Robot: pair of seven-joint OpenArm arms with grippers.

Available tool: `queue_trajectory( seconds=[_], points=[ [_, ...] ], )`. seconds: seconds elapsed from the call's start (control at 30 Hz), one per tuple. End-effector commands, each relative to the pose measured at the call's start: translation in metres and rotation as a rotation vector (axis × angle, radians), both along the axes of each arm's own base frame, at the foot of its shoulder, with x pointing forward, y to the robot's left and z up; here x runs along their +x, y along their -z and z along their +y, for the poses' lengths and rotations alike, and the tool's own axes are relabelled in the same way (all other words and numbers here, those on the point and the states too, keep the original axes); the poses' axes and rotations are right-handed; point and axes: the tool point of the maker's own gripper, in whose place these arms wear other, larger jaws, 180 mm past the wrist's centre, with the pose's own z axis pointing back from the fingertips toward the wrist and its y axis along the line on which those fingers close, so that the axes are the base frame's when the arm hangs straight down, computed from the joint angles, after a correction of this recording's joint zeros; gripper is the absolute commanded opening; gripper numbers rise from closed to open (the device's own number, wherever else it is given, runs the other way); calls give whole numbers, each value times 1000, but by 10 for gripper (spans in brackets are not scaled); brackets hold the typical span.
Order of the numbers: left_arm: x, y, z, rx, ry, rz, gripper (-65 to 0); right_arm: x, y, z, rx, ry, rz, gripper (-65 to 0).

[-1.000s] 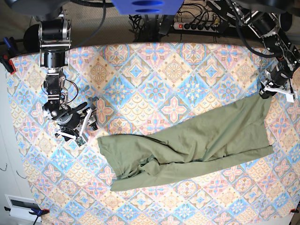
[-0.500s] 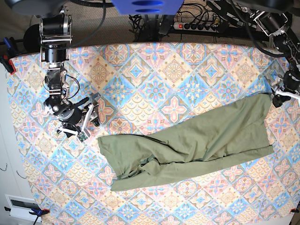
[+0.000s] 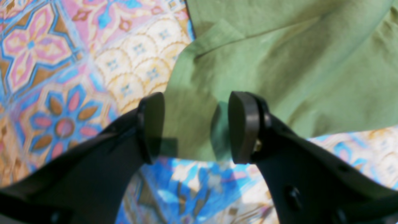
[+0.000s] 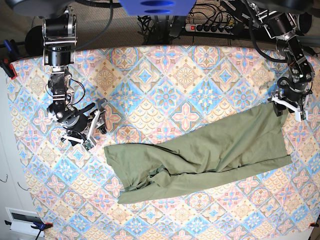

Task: Layout the t-shirt on the table in an organized manner, then fold the t-shirt properly
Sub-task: 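Drag the strip's end with the left gripper away from the right gripper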

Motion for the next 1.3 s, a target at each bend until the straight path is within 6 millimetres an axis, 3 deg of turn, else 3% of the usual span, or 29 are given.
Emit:
queue_trajectory(
  seconds=[0.0, 0.53, 0.83, 1.03, 1.13, 1.23, 1.27],
  points=[
    [10, -18, 7, 21, 3, -47, -325, 15, -20, -2, 7, -1, -64, -272],
    [-3, -29, 37, 31, -86, -69, -354, 15, -20, -2, 7, -1, -63, -272],
    [-3, -21, 29, 17, -82, -58, -359, 16, -22, -2, 6, -1, -67, -272],
    [1, 2, 8, -23, -30, -4, -364, 15, -22, -2, 7, -1, -68, -272],
    [0, 5, 3, -40, -28, -3, -453, 18, -28, 0, 5, -6, -87, -272],
    [3, 4, -7, -54, -19, -18, -648, 18, -29, 0, 5, -6, -90, -272],
    [5, -2, -11, -58, -9, -24, -650, 18, -29, 0, 5, -6, -90, -272]
  ],
)
